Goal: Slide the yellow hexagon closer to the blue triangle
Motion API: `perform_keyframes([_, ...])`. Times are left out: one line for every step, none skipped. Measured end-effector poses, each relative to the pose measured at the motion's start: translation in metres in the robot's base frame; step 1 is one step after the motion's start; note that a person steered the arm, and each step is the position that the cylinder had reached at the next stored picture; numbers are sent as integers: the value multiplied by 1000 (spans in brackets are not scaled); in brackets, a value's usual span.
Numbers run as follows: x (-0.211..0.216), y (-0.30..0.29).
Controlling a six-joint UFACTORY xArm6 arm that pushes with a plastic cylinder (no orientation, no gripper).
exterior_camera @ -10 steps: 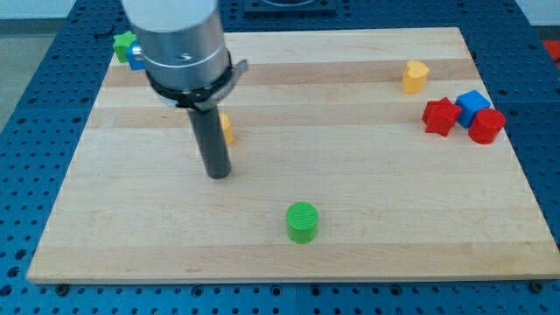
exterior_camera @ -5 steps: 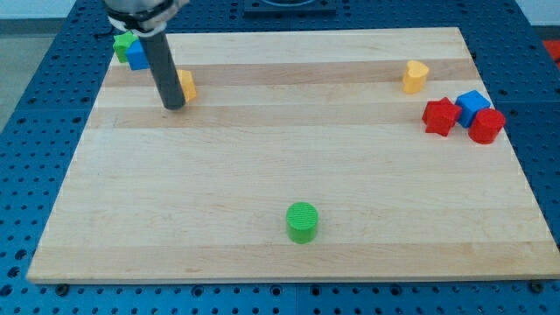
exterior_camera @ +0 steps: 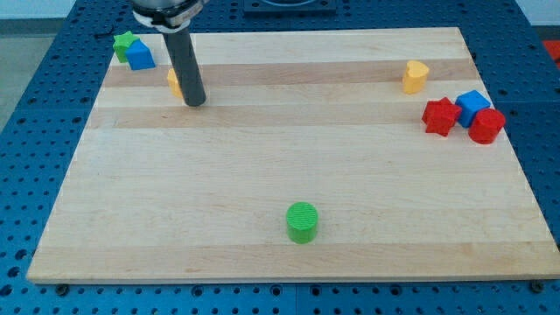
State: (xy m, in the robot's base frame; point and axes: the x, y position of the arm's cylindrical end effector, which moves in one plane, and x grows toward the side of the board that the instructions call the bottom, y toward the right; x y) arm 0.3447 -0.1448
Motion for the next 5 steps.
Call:
perform_keyframes([-24,-12])
perform_keyframes([-38,-43])
perform_keyframes([-38,-60])
perform_keyframes([-20,-57])
perform_keyframes([-6,-59])
